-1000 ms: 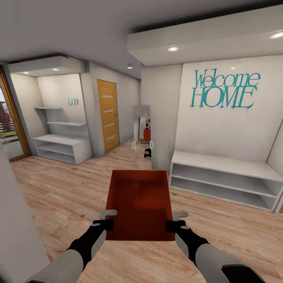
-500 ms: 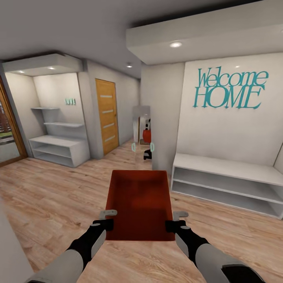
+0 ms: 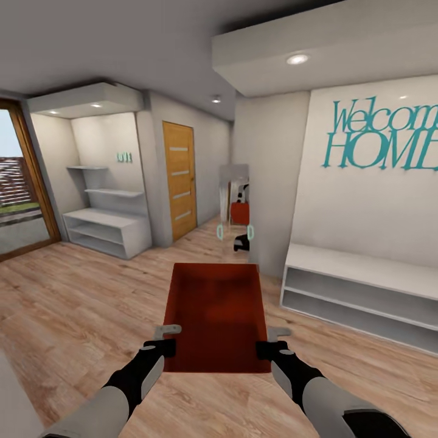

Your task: Move the two storage containers from the living room to the garage. In the garage, place one container on the floor and stack the other container on top of it (either order is fine).

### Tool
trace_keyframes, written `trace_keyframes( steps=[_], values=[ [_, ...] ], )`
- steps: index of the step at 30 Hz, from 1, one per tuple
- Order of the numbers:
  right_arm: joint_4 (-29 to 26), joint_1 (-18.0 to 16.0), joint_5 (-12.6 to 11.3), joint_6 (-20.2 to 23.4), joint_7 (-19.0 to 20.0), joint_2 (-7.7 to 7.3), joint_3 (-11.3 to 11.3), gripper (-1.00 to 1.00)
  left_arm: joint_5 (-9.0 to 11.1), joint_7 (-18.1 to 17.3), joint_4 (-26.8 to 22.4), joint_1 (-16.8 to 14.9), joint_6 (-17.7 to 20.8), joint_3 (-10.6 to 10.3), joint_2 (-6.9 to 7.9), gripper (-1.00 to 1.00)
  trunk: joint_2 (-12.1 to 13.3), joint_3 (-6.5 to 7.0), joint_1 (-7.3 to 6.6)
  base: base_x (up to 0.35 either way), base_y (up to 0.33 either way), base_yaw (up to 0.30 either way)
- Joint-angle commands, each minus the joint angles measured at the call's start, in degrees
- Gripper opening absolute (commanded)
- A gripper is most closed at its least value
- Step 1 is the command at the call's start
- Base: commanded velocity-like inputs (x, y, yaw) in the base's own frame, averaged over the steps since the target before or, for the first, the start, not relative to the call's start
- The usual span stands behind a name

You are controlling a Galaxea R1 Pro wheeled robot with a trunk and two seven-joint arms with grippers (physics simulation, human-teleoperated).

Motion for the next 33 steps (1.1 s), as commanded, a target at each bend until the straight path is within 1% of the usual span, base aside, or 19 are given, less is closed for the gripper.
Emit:
trace_keyframes(
  steps=[1, 14, 33],
  values=[
    [-0.26, -0.01, 0.85, -0.38, -0.52, -0.07, -0.85, -1.0, 0.09, 0.58, 0.06, -0.02, 0.38, 0.68, 0.1, -1.0, -0.04, -0.01, 0.05, 0.322, 0.0, 0.268],
    [-0.26, -0.01, 0.89, -0.41, -0.52, -0.07, -0.85, -1.0, 0.09, 0.6, 0.06, -0.02, 0.38, 0.68, 0.1, -1.0, -0.04, -0.01, 0.05, 0.322, 0.0, 0.26],
    [-0.26, -0.01, 1.01, -0.3, -0.61, -0.07, -0.85, -1.0, 0.09, 0.59, 0.06, -0.02, 0.38, 0.68, 0.1, -1.0, -0.04, -0.01, 0.05, 0.322, 0.0, 0.015]
  ],
)
